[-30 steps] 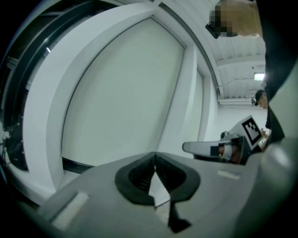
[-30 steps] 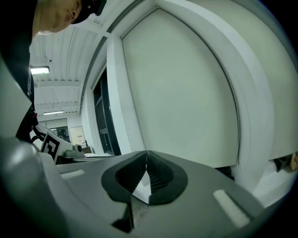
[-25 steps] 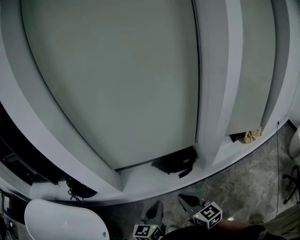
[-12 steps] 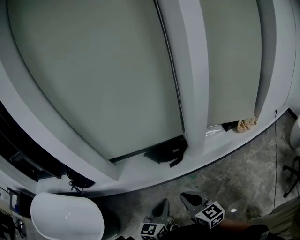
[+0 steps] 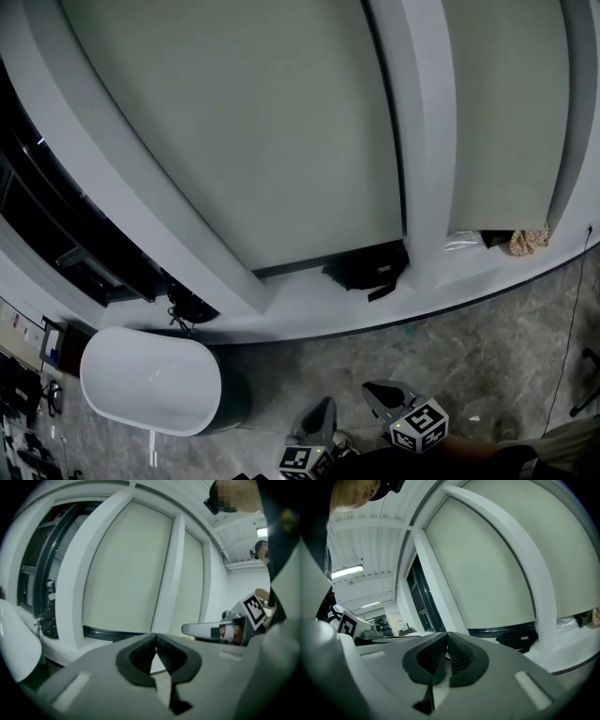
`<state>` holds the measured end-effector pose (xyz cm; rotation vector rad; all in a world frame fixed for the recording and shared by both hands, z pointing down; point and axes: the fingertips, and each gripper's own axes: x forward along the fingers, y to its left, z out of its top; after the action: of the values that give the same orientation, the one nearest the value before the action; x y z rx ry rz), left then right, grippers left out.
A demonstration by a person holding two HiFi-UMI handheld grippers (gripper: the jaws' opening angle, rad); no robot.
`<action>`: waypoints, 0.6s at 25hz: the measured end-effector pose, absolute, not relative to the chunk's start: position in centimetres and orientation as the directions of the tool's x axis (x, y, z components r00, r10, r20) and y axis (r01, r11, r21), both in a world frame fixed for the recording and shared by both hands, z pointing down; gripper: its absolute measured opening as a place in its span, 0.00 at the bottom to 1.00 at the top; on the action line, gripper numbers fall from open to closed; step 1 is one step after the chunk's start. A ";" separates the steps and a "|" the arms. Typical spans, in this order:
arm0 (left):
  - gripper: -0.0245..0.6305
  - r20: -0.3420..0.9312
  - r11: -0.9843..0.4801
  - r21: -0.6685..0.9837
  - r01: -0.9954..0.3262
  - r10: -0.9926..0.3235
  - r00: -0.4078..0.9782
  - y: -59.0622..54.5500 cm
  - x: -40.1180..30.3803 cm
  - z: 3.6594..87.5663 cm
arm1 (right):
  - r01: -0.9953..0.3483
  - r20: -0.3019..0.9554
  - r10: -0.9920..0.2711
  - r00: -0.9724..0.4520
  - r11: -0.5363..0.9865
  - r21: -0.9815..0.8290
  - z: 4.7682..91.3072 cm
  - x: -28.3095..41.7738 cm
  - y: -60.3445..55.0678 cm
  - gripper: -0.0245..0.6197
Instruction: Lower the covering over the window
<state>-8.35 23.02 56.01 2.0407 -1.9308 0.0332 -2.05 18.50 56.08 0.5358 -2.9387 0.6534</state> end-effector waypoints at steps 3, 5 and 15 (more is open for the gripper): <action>0.05 0.231 0.000 0.193 -0.981 -0.972 0.045 24.7 -9.3 55.8 | -0.318 0.135 -0.288 -0.948 0.870 -0.377 56.0 -3.2 19.8 0.05; 0.05 0.226 0.011 0.186 -0.982 -0.974 0.032 25.9 -9.7 55.7 | -0.313 0.136 -0.281 -0.950 0.866 -0.390 56.1 -4.0 20.3 0.05; 0.05 0.190 -0.010 0.211 -0.977 -0.980 0.051 32.5 -16.1 55.2 | -0.383 0.142 -0.356 -0.924 0.846 -0.372 55.4 -8.9 26.3 0.05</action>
<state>-16.09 32.50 55.16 2.0487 -1.9864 -0.0148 -8.92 26.28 55.39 0.5919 -2.9523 0.6163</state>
